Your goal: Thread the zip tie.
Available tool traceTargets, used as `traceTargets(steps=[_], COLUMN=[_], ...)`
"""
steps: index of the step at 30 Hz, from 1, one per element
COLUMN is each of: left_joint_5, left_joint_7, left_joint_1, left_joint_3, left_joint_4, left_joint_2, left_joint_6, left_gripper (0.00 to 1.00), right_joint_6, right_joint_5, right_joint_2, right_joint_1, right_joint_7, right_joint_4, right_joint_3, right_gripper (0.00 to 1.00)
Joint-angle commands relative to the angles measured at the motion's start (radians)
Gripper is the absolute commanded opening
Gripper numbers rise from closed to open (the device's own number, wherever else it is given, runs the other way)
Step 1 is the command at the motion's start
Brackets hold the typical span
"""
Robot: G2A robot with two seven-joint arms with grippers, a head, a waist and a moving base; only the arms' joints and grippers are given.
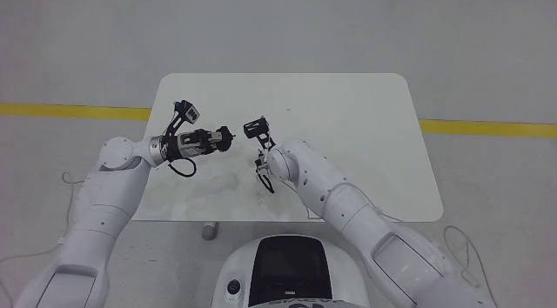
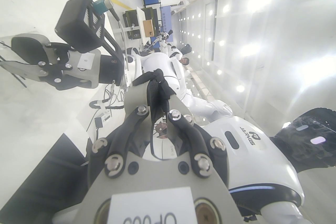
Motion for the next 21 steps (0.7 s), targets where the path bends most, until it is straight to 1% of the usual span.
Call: traceTargets(steps=[1, 9, 15, 21], left_joint_5=[0.000, 0.000, 0.000, 0.000], left_joint_7=[0.000, 0.000, 0.000, 0.000], left_joint_1=[0.000, 0.000, 0.000, 0.000], left_joint_3=[0.000, 0.000, 0.000, 0.000], left_joint_4=[0.000, 0.000, 0.000, 0.000], left_joint_2=[0.000, 0.000, 0.000, 0.000], left_joint_6=[0.000, 0.000, 0.000, 0.000], left_gripper=[0.00, 0.00, 0.00, 0.00], right_joint_6=[0.003, 0.029, 0.010, -0.004], right_joint_5=[0.000, -0.023, -0.034, -0.032], right_joint_2=[-0.003, -0.008, -0.008, -0.014], right_joint_1=[0.004, 0.004, 0.003, 0.009], right_joint_7=[-0.001, 0.003, 0.027, 0.028], right_joint_4=[0.008, 0.011, 0.014, 0.028], right_joint_3=[-0.001, -0.008, -0.011, -0.013], right_gripper=[0.21, 0.16, 0.15, 0.15])
